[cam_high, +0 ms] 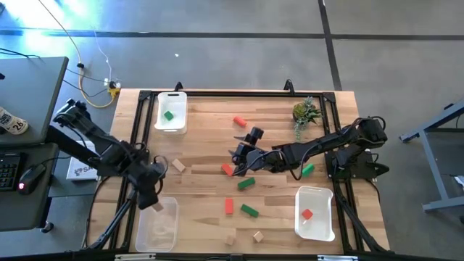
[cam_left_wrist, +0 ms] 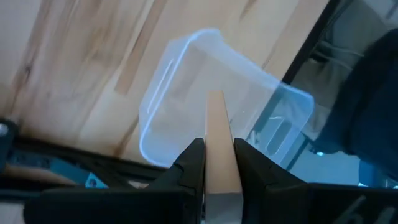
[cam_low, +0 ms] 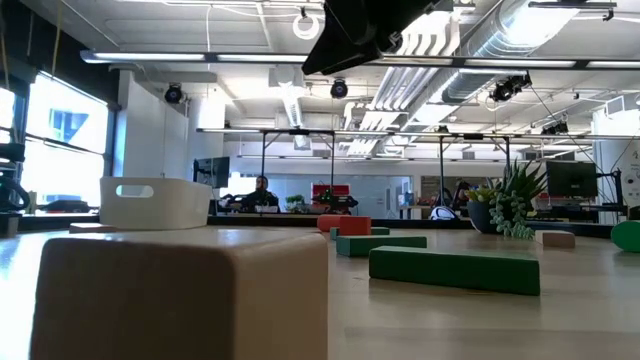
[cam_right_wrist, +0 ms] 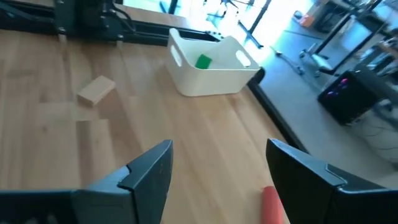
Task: Sort & place blocks by color
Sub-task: Put the brown block into the transparent bin
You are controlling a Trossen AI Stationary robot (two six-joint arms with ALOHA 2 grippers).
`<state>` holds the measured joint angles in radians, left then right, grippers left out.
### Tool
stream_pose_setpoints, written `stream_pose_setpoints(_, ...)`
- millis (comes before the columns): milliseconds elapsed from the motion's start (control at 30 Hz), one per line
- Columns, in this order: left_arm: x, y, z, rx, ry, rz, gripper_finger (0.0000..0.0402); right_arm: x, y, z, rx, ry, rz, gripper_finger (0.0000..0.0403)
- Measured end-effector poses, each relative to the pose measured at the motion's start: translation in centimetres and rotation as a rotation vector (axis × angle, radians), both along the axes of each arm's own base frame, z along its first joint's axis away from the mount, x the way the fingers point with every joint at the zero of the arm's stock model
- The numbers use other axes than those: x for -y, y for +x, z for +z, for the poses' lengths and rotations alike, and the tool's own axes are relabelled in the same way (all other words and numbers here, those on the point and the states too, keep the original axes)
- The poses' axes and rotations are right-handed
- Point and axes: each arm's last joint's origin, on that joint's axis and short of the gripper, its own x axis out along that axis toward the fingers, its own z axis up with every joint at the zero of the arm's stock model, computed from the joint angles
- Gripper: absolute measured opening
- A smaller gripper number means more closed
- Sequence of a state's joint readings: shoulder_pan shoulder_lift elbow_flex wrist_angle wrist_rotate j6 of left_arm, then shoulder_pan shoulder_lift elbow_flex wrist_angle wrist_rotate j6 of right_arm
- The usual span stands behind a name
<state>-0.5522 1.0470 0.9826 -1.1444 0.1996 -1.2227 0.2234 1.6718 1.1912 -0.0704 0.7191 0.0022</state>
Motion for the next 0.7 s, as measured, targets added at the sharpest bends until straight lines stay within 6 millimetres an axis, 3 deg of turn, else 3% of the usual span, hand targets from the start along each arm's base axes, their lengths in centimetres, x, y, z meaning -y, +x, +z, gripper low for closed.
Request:
stream_pose_setpoints(333,2.3,-0.2,-2.2,0.019,-0.083,-0.018,0.0042,-0.2,0.0,0.0,0.008,0.044,0.029,0.0245)
stream_pose_setpoints(700,2.7,0.1,-5.1,0.014,-0.141,-0.023,0.0065,-0.9,-0.2,-0.2,-0.012,0.041,0.049,0.0245)
